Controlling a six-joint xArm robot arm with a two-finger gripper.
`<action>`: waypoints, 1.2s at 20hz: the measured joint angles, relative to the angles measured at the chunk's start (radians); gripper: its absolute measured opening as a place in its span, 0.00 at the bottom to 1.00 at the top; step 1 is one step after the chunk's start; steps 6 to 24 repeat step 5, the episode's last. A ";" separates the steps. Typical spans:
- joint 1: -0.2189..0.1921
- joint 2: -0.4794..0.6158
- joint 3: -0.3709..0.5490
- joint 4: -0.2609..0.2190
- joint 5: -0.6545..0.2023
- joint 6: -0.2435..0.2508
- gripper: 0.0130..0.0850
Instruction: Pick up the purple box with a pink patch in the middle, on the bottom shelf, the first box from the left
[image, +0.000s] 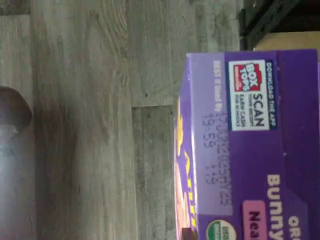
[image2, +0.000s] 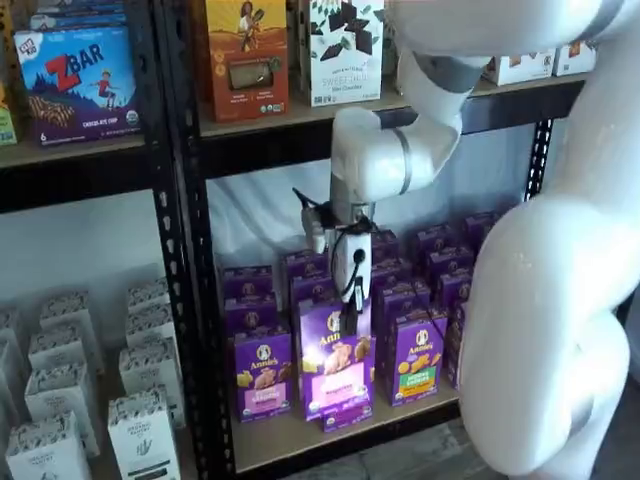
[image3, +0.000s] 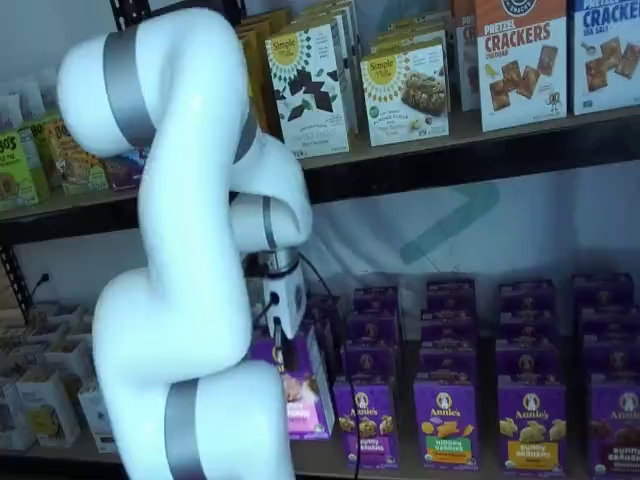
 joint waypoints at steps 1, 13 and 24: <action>-0.004 -0.016 -0.002 0.004 0.018 -0.006 0.22; -0.021 -0.071 -0.017 0.005 0.096 -0.019 0.22; -0.021 -0.071 -0.017 0.005 0.096 -0.019 0.22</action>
